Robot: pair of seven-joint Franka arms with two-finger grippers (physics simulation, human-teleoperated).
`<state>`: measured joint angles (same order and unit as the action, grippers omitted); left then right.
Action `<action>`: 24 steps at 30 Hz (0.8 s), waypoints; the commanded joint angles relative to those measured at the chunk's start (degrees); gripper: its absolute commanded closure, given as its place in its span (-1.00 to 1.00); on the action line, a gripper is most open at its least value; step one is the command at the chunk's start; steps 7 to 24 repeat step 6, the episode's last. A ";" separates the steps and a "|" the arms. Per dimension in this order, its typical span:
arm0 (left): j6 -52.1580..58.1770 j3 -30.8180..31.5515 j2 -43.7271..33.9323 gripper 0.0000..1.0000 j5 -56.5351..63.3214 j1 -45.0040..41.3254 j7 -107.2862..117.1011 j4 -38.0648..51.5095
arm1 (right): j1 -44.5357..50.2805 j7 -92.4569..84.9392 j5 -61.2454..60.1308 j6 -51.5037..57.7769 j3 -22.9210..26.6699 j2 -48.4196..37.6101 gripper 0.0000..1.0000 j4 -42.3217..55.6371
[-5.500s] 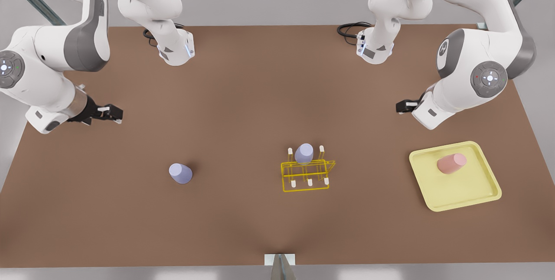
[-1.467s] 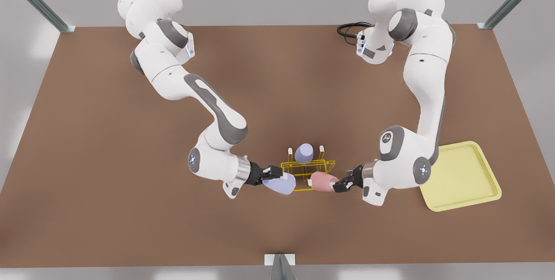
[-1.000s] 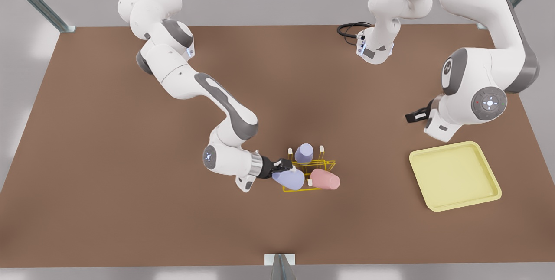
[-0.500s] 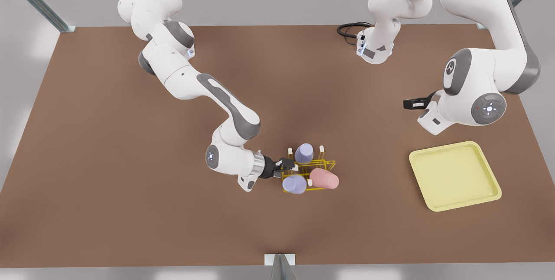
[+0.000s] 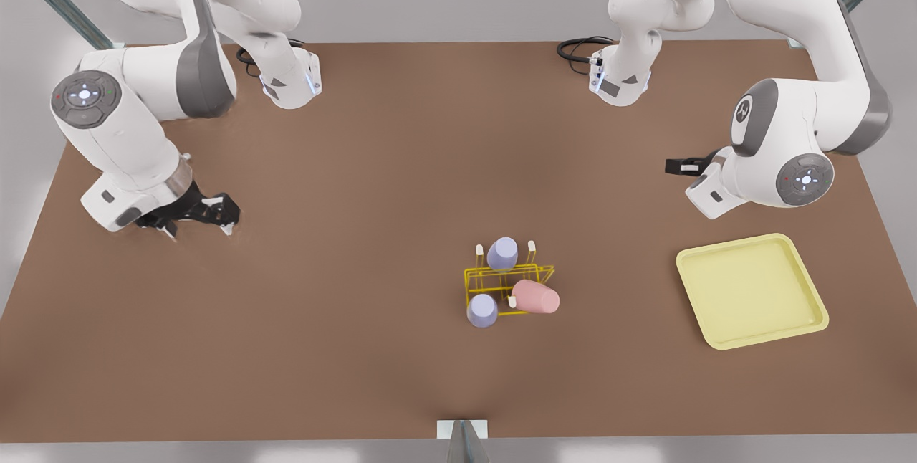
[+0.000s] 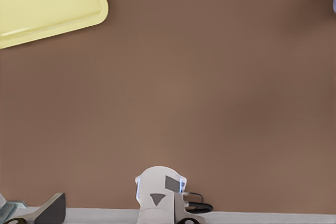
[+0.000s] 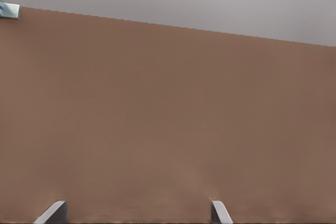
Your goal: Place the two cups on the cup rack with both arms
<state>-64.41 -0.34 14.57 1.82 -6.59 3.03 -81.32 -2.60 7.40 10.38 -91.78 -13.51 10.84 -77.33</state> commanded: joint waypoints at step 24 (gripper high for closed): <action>0.08 0.07 -0.06 -1.00 0.02 -0.26 -4.17 0.11 | -0.39 -6.52 -4.05 9.43 6.22 -8.47 -1.00 -8.98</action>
